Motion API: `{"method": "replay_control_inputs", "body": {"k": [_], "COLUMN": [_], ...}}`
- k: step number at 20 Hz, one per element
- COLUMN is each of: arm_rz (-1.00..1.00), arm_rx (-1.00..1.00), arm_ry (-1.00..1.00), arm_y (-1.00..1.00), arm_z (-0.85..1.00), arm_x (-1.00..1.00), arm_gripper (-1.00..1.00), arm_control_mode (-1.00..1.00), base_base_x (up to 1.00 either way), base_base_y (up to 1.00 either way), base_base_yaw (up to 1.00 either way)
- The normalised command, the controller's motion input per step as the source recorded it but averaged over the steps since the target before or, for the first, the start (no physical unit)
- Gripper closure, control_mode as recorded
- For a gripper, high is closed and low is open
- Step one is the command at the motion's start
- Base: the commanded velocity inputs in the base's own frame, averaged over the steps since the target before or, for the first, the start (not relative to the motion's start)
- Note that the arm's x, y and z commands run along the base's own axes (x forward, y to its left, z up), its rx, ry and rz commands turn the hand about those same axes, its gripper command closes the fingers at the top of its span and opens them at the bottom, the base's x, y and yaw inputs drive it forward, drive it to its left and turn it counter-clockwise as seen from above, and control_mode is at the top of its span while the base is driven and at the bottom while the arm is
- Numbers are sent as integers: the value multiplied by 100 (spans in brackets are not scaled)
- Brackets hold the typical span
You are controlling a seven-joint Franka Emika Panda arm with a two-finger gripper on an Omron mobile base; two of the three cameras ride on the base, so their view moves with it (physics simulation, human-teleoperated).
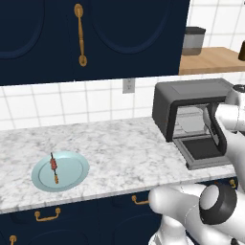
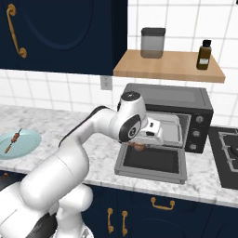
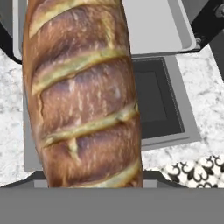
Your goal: Pick up the kebab skewer and baguette bread, and place them inside the toaster oven. Close the toaster oven door and start by setting the timer.
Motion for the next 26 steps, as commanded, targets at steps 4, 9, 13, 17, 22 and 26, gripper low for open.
{"method": "replay_control_inputs", "body": {"k": [4,9,13,17,22,26], "arm_rz": [-15,-6,0,0,0,2], "arm_rx": [-7,-12,-3,0,1,2], "arm_ry": [11,14,5,0,0,0], "arm_y": [-33,-5,-1,0,7,6], "arm_z": [1,6,5,0,0,0], "arm_x": [9,10,10,27,37,29], "arm_gripper": [100,100,100,100,100,100], "arm_control_mode": [-100,-100,-100,-100,-100,-100], "base_base_x": [0,0,0,0,0,0], "base_base_y": [0,0,0,0,0,0], "base_base_yaw": [0,0,0,0,0,0]}}
